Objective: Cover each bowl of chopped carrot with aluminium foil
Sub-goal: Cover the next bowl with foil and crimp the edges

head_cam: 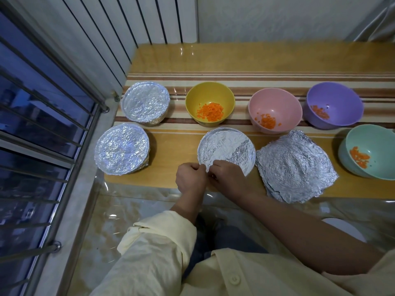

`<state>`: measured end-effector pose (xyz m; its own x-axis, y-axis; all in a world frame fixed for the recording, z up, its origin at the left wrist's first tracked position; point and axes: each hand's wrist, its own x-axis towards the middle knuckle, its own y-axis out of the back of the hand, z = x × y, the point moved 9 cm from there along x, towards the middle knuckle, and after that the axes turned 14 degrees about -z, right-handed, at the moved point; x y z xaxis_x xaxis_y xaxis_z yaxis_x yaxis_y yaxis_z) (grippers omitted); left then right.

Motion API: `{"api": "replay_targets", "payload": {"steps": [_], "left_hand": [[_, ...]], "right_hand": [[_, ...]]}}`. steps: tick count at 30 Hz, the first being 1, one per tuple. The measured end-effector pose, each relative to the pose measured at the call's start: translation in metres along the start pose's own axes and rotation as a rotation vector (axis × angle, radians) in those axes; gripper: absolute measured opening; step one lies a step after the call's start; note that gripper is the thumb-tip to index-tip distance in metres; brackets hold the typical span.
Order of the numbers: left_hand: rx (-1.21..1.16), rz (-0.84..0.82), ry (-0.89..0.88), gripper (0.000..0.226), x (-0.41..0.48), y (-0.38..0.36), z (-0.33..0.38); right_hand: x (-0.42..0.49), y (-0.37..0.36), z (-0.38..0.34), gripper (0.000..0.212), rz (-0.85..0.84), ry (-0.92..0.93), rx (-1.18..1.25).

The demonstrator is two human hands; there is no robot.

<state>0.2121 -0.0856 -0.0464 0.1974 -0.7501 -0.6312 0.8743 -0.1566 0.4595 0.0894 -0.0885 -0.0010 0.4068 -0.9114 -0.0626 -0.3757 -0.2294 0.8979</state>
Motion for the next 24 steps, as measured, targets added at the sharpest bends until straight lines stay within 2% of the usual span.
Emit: {"api": "replay_targets", "payload": {"steps": [2, 5, 8, 13, 18, 24], "left_hand": [[-0.013, 0.005, -0.008, 0.017, 0.002, 0.0, 0.001], [-0.003, -0.012, -0.028, 0.028, 0.002, -0.003, -0.001], [0.026, -0.032, -0.03, 0.028, 0.001, -0.005, -0.003], [0.066, -0.01, -0.02, 0.023, 0.005, 0.001, 0.002], [0.109, -0.006, -0.044, 0.023, 0.012, 0.009, 0.009], [0.124, -0.011, -0.058, 0.023, 0.017, 0.012, 0.009]], "right_hand": [[0.001, 0.002, -0.001, 0.02, 0.016, -0.011, 0.013], [0.001, 0.005, -0.001, 0.021, 0.038, -0.009, 0.034], [0.001, 0.004, -0.002, 0.021, 0.041, 0.005, 0.048], [0.004, -0.003, 0.0, 0.004, -0.009, 0.045, 0.117], [-0.005, 0.004, 0.002, 0.022, -0.042, 0.136, 0.05], [-0.006, -0.005, -0.001, 0.025, -0.048, 0.056, -0.008]]}}
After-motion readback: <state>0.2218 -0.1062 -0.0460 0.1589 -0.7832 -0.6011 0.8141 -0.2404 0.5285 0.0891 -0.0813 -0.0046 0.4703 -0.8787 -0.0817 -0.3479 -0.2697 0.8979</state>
